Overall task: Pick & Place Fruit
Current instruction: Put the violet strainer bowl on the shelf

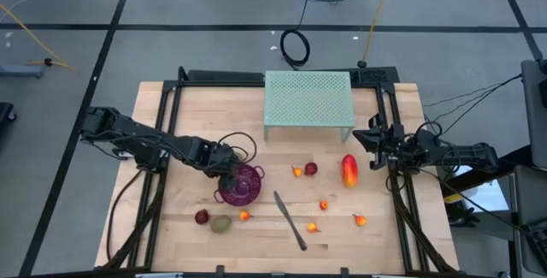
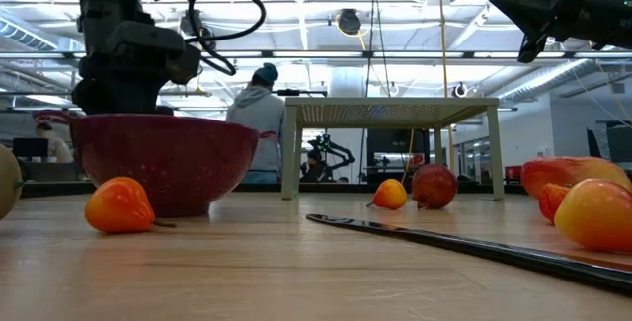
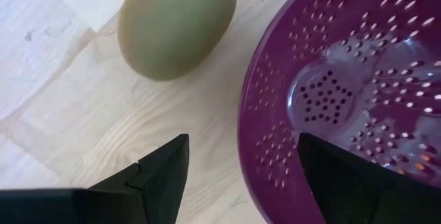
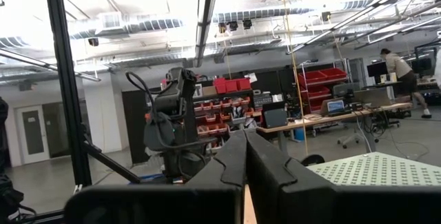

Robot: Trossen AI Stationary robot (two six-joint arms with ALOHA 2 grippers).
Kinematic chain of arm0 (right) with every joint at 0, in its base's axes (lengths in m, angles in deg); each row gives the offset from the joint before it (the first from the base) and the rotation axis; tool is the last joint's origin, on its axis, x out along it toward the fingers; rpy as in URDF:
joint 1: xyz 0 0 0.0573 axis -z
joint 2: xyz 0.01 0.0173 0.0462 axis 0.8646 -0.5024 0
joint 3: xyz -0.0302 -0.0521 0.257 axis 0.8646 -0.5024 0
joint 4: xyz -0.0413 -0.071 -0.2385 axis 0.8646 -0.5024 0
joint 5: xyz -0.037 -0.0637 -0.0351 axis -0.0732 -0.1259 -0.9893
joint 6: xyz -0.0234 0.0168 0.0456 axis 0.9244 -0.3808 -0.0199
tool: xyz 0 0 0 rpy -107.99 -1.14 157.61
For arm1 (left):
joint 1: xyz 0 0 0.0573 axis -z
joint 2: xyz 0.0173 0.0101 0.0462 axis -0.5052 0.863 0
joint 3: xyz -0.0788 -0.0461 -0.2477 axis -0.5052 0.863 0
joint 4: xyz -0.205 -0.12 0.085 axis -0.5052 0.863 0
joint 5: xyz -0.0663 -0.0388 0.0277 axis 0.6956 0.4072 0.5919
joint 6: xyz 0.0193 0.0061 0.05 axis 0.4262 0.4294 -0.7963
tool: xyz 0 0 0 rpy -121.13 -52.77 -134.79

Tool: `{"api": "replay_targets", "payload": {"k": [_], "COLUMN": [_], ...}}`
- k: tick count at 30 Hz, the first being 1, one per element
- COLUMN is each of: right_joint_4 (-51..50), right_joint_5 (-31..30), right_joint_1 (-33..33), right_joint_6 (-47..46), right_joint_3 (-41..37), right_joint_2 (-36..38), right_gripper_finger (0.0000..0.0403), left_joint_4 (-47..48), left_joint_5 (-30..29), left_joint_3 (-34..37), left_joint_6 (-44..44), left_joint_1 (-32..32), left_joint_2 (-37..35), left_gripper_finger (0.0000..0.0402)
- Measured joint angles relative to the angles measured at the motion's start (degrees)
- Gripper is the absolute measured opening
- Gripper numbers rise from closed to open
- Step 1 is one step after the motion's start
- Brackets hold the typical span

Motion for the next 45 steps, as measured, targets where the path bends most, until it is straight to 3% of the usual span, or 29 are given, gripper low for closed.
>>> {"api": "replay_targets", "payload": {"k": [26, 45], "right_joint_4": [0.1, 0.0], "right_joint_5": [-0.1, -2.3], "right_joint_1": [0.0, 0.0], "right_joint_6": [0.0, 0.0], "right_joint_3": [0.0, 0.0], "right_joint_2": [0.0, 0.0], "right_gripper_finger": [0.0000, 0.0000], "left_joint_4": [-1.4, -1.5], "left_joint_5": [0.2, 3.4], "left_joint_3": [0.0, 0.0], "left_joint_6": [-1.0, -2.4], "left_joint_1": [-0.6, -0.6], "left_joint_2": [5.5, 5.5], "left_gripper_finger": [0.0265, 0.0081]}}
